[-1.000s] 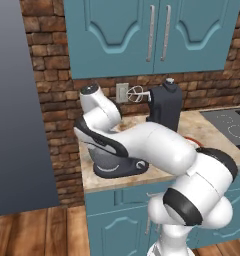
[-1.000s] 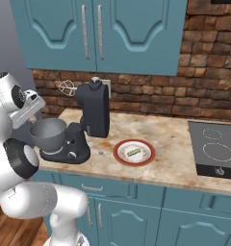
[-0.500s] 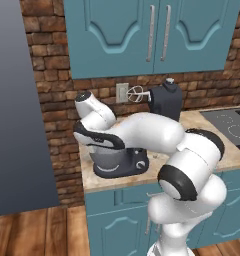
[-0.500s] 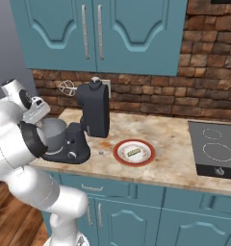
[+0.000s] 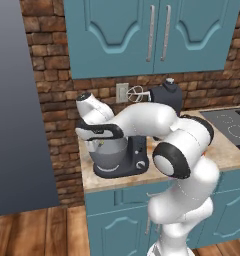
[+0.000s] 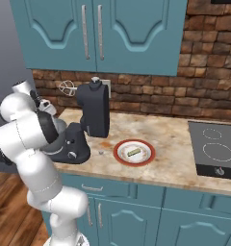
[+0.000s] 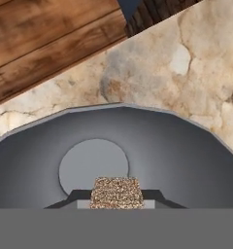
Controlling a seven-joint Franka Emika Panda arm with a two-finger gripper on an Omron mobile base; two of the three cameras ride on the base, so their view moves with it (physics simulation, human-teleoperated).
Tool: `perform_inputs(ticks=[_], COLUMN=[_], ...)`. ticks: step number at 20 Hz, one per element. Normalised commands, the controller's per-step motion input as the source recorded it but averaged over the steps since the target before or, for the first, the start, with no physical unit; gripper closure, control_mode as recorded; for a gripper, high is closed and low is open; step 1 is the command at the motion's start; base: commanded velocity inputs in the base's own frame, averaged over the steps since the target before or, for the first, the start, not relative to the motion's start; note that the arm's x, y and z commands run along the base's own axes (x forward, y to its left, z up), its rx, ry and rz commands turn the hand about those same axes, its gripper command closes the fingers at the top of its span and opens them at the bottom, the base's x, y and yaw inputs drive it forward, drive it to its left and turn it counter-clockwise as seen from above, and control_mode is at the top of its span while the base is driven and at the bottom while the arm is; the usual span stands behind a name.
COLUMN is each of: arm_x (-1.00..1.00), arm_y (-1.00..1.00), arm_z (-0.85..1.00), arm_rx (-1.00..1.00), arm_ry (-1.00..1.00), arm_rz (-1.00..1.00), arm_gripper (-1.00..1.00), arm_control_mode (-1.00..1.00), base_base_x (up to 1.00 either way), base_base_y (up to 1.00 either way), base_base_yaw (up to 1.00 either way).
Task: Add butter and sugar cubes to the stand mixer bowl and then turn on the stand mixer to begin making frosting.
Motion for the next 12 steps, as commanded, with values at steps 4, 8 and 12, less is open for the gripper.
perform_inputs(ticks=[4,8,12], arm_x=[0.37,0.25,-0.01], arm_y=[0.00,0.00,-0.05], arm_z=[-0.28,-0.28,-0.07], arm_rx=[0.00,-0.02,-0.01], arm_ry=[0.06,0.05,0.01], arm_rz=[0.00,0.00,0.00], arm_gripper=[1.00,-1.00,-1.00], arm_control_mode=[-1.00,-1.00,-1.00], base_base_x=[0.00,0.00,0.00], base_base_y=[0.00,0.00,0.00], base_base_yaw=[0.00,0.00,0.00])
